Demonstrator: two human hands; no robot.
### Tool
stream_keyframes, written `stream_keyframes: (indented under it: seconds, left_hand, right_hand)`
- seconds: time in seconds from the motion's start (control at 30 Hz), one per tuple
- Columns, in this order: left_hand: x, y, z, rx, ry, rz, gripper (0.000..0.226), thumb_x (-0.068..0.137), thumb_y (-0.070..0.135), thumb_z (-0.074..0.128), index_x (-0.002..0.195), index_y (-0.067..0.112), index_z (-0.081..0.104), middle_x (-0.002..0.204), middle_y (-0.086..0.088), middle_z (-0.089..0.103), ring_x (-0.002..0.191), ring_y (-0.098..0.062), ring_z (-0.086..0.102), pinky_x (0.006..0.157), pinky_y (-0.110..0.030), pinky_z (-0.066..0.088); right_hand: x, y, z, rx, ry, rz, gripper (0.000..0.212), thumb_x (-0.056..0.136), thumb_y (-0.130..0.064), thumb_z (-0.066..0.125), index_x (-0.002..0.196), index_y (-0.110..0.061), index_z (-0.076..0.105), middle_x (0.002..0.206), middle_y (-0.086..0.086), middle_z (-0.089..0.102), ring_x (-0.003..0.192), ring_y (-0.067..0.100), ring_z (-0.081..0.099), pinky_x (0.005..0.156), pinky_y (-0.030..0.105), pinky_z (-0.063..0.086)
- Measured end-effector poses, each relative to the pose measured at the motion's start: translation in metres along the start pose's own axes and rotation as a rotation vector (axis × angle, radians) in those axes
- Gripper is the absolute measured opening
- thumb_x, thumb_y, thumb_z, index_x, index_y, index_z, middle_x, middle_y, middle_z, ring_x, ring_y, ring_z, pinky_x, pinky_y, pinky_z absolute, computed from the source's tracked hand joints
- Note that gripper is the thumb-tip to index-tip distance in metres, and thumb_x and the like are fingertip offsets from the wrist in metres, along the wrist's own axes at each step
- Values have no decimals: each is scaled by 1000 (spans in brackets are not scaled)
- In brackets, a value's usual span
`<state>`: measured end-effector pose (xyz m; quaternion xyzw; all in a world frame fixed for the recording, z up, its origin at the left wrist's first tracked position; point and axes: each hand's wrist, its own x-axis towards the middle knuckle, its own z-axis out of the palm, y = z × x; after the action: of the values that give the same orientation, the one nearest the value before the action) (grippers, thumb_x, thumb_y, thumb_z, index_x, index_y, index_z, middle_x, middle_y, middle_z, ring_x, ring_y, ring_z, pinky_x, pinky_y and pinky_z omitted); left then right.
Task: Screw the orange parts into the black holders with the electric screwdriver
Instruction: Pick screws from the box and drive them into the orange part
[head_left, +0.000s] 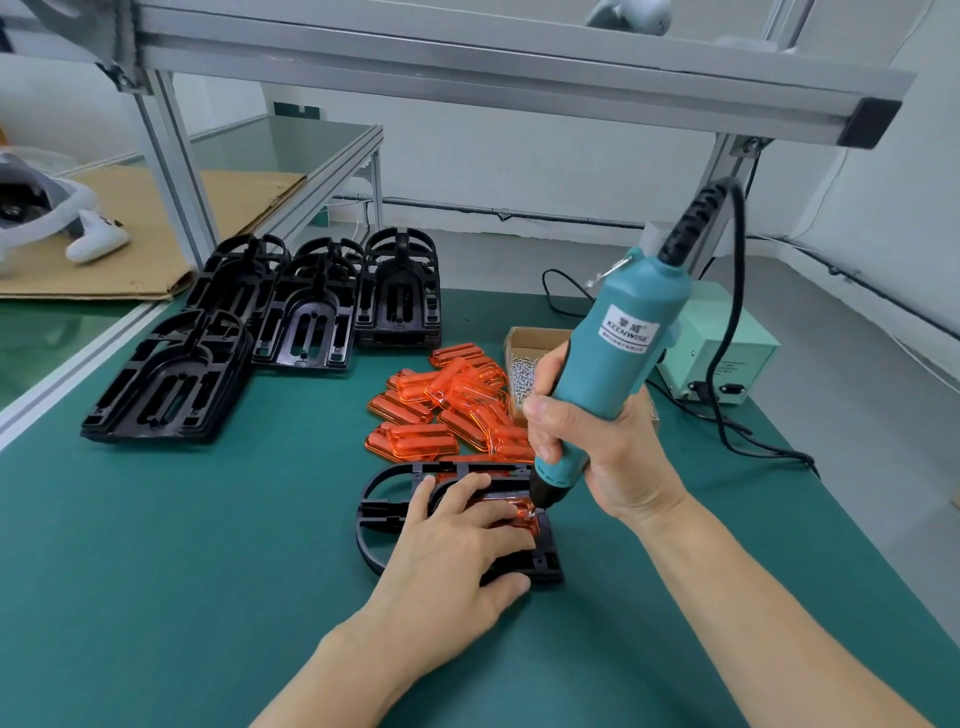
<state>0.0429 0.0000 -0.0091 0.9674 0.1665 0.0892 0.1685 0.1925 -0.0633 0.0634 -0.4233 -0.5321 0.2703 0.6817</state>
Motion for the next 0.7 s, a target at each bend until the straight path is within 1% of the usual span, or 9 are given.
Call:
stream_keyframes:
  seconds: [0.07,0.17,0.37,0.53,0.63,0.7]
  left_hand:
    - [0,1,0,1,-2,-2,39,90,52,47,129,47,50,142,30,35,141,0,-1,115,-40,-12]
    - [0,1,-1,-10,-4,-2,39,89,51,47,128,46,51,141,30,36,141,0,0,115,-40,-11]
    - [0,1,-1,-20,0,-9,39,89,50,49,127,44,53,141,28,38,141,-1,3,115,-40,-9]
    - [-1,3,-2,-49,5,-14,39,88,49,51,126,44,54,141,26,39,141,-1,3,115,-40,-10]
    - [-1,3,-1,-48,12,-25,39,88,49,51,127,43,54,141,26,39,141,-1,3,115,-41,-10]
    - [-2,3,-2,-33,-5,-31,40,88,50,51,127,43,53,142,25,38,142,-1,3,116,-42,-10]
  right_hand:
    - [1,1,1,-7,3,-5,19,82,-9,65,71,-22,56,53,-4,50,44,12,45,52,23,44]
    - [4,2,3,-7,-1,0,21,83,-10,64,69,-24,56,50,-5,49,44,11,44,52,22,44]
    - [1,3,4,-12,84,4,17,82,-11,65,74,-24,59,50,-5,50,44,11,44,51,23,44]
    - [-1,-3,10,-111,37,0,19,84,-16,66,71,-17,53,52,-3,51,47,13,46,54,25,45]
    - [-3,-6,10,-112,38,5,11,82,-18,68,78,-21,59,56,1,52,49,15,48,56,27,47]
    - [-5,-8,8,-82,57,9,12,80,-16,69,81,-24,60,61,6,52,50,16,49,56,27,47]
